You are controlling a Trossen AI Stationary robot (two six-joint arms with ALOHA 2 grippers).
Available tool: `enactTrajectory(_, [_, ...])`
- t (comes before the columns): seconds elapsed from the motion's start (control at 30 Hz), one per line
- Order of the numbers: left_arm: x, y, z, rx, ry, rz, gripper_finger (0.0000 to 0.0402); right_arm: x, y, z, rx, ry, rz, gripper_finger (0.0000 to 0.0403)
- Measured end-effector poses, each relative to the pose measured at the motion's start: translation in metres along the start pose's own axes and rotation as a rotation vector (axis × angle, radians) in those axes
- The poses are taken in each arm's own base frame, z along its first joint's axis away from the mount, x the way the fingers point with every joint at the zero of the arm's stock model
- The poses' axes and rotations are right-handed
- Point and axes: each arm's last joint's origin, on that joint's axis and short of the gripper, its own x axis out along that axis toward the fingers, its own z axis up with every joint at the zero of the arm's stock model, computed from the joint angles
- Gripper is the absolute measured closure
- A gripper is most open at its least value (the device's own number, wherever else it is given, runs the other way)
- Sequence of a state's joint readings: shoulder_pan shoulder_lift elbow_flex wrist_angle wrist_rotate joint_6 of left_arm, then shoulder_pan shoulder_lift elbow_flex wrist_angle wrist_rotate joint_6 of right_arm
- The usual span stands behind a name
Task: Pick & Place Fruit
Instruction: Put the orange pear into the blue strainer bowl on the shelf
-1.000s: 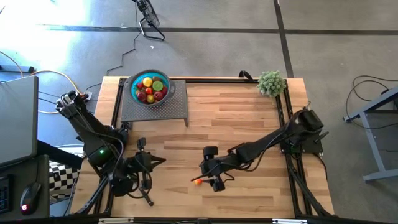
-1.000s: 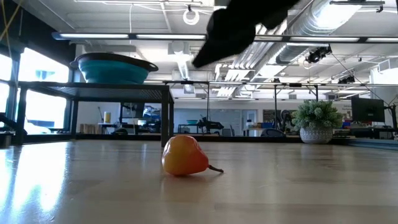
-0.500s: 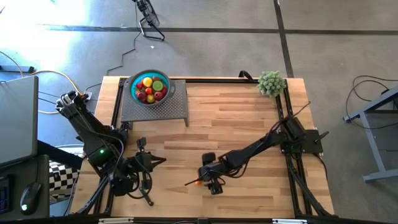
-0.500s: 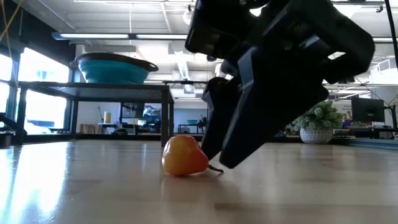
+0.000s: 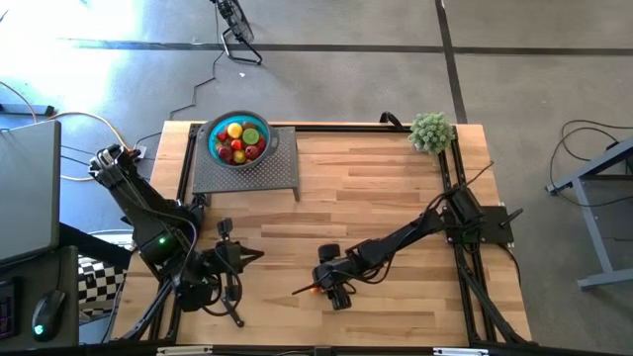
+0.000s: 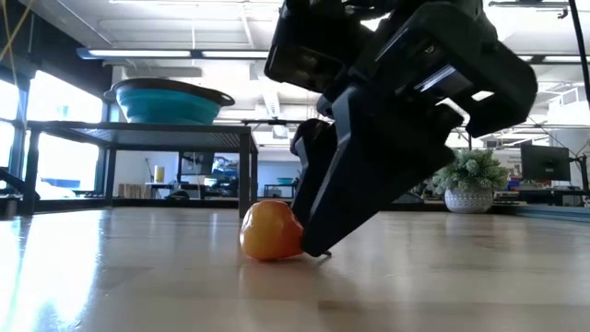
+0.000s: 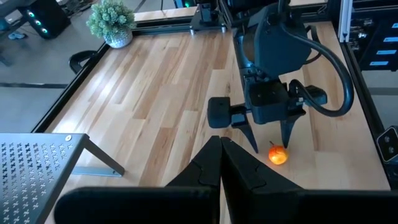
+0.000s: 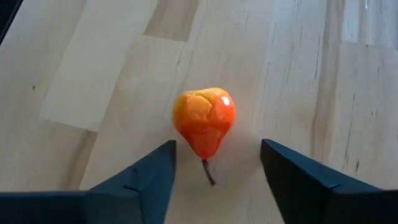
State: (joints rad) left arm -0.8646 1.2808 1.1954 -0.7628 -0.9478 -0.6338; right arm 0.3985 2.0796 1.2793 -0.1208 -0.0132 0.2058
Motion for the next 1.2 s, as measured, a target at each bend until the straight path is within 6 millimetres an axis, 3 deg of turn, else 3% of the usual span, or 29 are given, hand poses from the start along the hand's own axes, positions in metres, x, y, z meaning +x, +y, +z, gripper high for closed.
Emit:
enactTrajectory(0.37, [0.000, 0.000, 0.000, -0.001, 0.000, 0.000, 0.0401, 0.000, -0.001, -0.001, 0.000, 0.004, -0.023, 0.0311])
enactTrajectory(0.67, [0.000, 0.000, 0.000, -0.002, 0.000, -0.001, 0.0401, 0.000, -0.001, -0.001, 0.000, 0.010, -0.023, 0.0393])
enactTrajectory(0.97, [0.000, 0.000, 0.000, -0.002, -0.001, -0.001, 0.0401, -0.002, -0.001, -0.002, -0.001, 0.019, -0.030, 0.0400])
enactTrajectory(1.2, [0.000, 0.000, 0.000, -0.004, -0.002, -0.002, 0.0401, -0.028, 0.002, 0.012, -0.025, -0.043, -0.023, 0.0400])
